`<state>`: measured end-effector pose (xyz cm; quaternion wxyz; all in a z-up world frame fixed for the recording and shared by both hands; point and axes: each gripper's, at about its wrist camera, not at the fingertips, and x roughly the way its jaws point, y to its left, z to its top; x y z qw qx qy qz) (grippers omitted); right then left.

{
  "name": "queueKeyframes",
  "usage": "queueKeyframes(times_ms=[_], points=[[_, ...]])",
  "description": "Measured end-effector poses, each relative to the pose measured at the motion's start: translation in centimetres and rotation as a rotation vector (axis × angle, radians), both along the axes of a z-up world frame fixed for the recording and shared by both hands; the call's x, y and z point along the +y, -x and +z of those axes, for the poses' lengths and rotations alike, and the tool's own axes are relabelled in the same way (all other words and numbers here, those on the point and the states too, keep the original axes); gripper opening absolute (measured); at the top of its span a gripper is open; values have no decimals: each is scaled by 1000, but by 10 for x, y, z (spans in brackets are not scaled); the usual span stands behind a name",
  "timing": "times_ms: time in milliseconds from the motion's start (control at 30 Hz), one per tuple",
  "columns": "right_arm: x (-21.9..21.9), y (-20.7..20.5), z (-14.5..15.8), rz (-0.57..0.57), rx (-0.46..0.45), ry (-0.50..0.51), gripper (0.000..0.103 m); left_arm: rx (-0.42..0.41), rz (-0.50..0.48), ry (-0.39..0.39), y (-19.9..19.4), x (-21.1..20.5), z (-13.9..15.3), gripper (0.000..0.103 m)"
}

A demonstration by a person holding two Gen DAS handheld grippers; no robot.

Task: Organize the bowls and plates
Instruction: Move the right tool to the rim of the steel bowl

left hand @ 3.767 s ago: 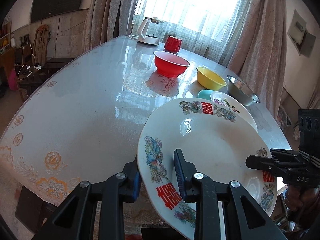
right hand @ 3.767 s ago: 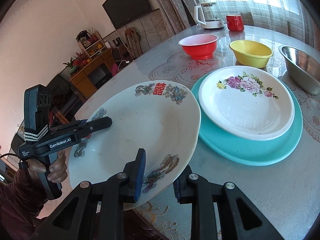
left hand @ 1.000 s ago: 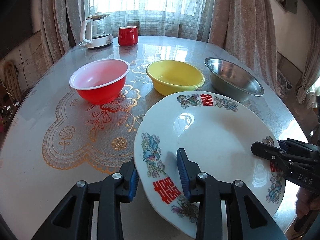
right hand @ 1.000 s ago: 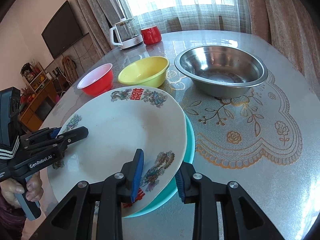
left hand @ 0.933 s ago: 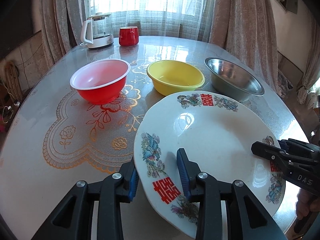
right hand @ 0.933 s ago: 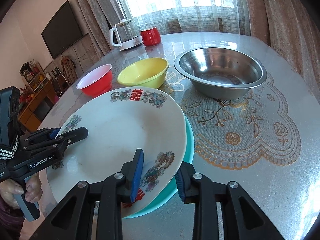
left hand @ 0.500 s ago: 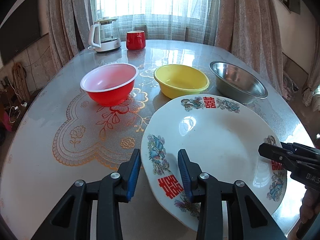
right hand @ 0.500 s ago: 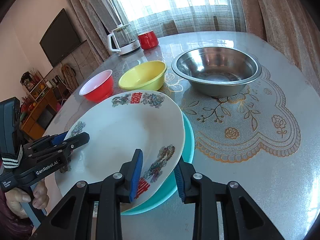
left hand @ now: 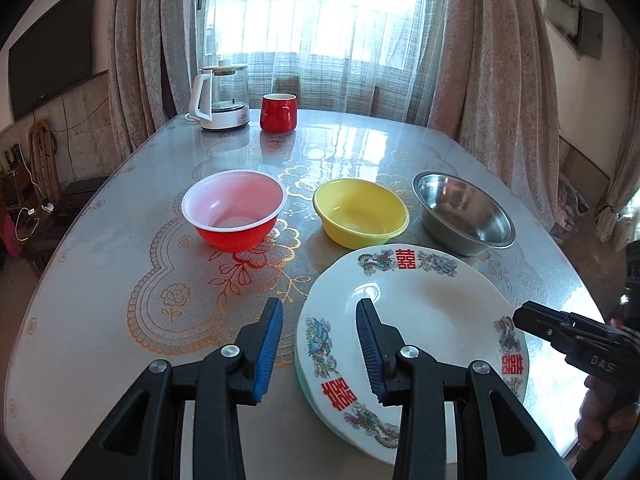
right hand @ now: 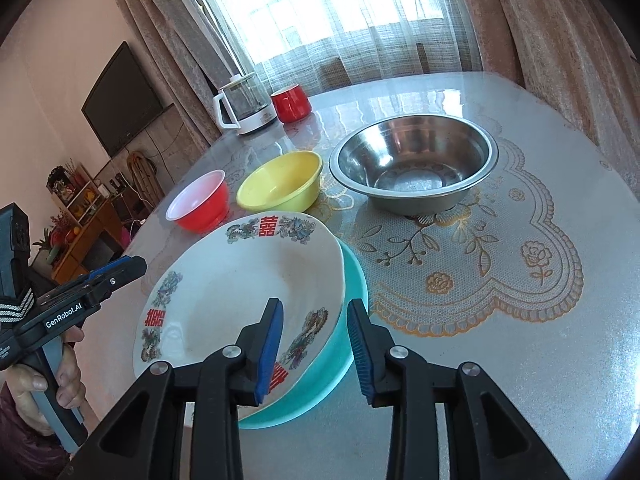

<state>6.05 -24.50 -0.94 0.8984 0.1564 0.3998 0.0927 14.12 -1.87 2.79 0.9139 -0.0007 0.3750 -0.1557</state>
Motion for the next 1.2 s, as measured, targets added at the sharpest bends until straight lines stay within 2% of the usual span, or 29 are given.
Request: queueKeyframes(times_ms=[200,633,700,800,1000,1200], points=[[-21,-11,4,-71,5,4,37,38,-91,35,-11,-31,2,39],[-83,-49,-1,-263,64,-25,41,155,-164,89,-56,-94,-6,41],[-97,-58,-4,-302,82,-52,41,178,-167,110,-63,-103,-8,41],[-112,-70,-5,-342,82,-93,43,204,-164,143,-72,-116,-10,50],[-127,-97,-15,-403,109,-70,43,224,-179,125,-92,-152,-13,49],[-140,-117,-32,-425,143,-87,43,322,-143,108,-120,-177,-34,50]])
